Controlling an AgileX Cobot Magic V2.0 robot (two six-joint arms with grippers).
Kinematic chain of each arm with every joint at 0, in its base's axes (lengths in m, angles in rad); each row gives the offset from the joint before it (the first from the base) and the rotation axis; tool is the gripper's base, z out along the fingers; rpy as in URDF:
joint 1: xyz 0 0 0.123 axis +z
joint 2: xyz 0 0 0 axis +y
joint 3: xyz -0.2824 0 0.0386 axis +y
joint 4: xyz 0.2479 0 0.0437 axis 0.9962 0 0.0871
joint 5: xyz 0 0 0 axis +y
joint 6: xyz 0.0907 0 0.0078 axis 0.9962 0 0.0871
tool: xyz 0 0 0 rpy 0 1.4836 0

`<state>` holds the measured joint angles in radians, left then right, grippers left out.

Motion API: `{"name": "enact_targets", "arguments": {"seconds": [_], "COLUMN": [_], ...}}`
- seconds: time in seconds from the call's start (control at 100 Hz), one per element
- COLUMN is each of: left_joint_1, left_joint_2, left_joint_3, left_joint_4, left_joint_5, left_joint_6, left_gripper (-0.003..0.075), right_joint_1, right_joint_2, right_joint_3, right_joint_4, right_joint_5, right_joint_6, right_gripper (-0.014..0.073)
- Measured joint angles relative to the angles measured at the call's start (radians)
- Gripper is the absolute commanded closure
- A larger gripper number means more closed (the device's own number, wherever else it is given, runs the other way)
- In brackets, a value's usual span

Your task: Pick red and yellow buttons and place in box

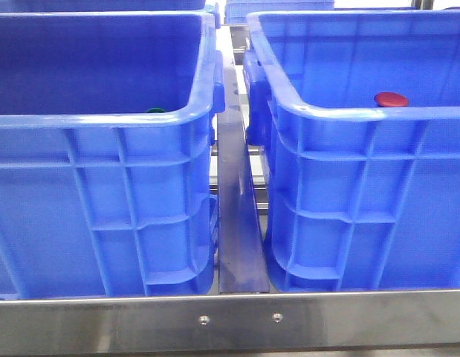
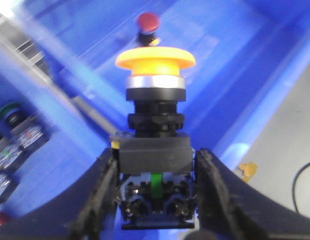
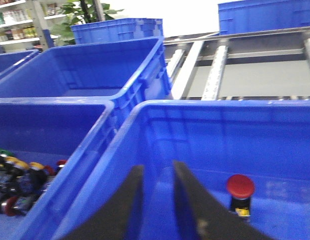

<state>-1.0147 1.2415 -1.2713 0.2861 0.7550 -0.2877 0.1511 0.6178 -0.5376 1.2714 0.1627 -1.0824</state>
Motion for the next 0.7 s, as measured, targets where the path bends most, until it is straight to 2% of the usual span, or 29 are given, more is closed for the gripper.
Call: {"name": "enact_targets", "arguments": {"seconds": [0.07, 0.11, 0.22, 0.46, 0.7], "left_joint_1": [-0.004, -0.004, -0.004, -0.004, -0.004], "left_joint_2": [0.0, 0.0, 0.0, 0.0, 0.0], "left_joint_3": [0.0, 0.0, 0.0, 0.0, 0.0], "left_joint_4": [0.002, 0.002, 0.006, 0.006, 0.006], "left_joint_5": [0.0, -0.002, -0.002, -0.006, -0.008], "left_joint_6": [-0.001, -0.001, 0.001, 0.001, 0.001], "left_gripper": [0.0741, 0.0741, 0.0741, 0.0741, 0.0741], "right_joint_1": [0.0, 0.0, 0.0, 0.0, 0.0], "right_joint_2": [0.0, 0.0, 0.0, 0.078, 0.342], "right_joint_3": [0.0, 0.0, 0.0, 0.0, -0.068], "right_joint_4": [0.052, 0.094, 0.216, 0.471, 0.505], "right_joint_5": [0.026, 0.04, 0.091, 0.284, 0.611], "right_joint_6": [0.0, 0.0, 0.0, 0.0, 0.0], "right_gripper": [-0.0023, -0.0078, -0.0042, -0.004, -0.004]}}
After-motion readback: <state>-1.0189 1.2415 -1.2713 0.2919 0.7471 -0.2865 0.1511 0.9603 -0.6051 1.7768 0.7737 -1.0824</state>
